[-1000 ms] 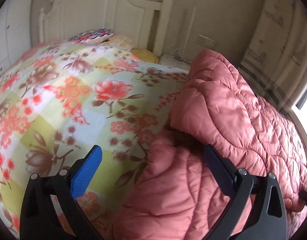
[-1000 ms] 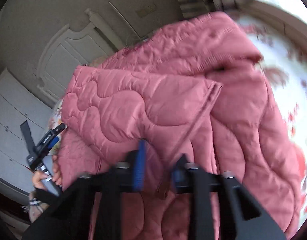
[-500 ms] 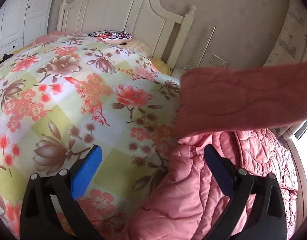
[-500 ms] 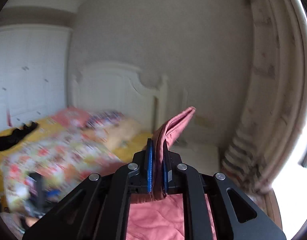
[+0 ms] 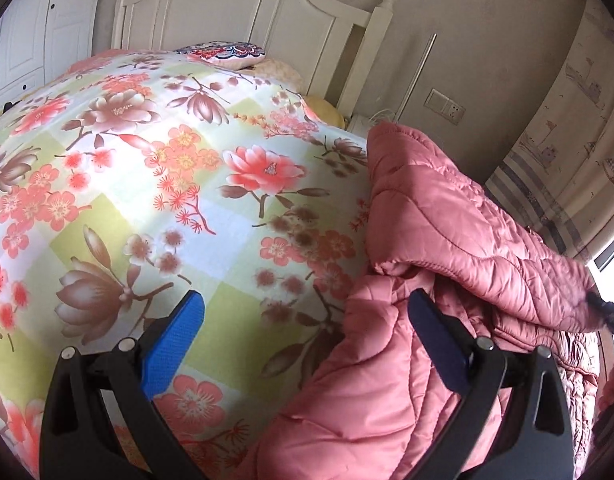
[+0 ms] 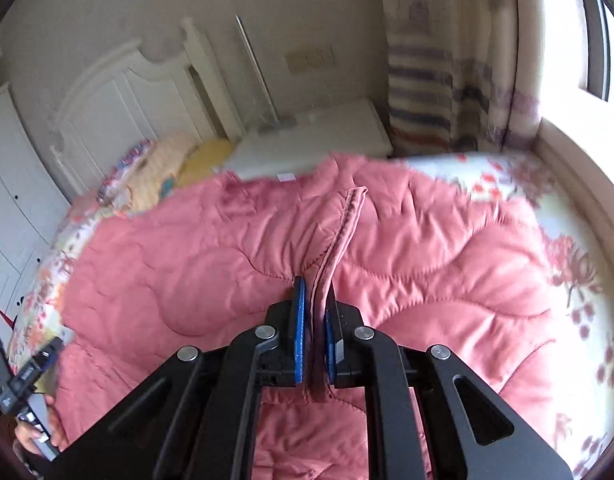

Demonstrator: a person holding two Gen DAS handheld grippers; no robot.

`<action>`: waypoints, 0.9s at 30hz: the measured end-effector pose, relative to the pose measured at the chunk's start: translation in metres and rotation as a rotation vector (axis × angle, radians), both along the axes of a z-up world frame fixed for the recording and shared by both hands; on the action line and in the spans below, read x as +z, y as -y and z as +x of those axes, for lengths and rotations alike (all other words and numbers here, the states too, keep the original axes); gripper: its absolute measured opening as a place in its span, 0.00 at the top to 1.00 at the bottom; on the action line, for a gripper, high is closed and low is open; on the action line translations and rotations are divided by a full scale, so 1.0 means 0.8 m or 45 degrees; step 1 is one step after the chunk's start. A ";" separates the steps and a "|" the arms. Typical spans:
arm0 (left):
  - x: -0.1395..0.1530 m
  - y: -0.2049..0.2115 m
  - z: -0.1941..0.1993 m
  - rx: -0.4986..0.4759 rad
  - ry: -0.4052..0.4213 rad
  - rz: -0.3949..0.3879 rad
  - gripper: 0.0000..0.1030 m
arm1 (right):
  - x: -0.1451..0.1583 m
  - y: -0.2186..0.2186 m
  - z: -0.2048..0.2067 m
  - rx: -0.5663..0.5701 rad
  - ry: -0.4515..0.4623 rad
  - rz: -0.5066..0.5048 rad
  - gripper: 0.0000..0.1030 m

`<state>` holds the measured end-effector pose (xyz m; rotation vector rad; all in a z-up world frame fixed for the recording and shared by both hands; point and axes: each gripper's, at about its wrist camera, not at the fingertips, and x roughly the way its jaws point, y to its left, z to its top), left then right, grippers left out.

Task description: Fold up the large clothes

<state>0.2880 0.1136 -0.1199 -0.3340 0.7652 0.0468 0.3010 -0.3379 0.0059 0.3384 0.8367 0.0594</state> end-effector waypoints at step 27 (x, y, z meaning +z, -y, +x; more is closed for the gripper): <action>-0.006 -0.003 0.001 0.018 -0.026 -0.016 0.02 | -0.023 -0.122 0.027 0.137 -0.064 -0.348 0.41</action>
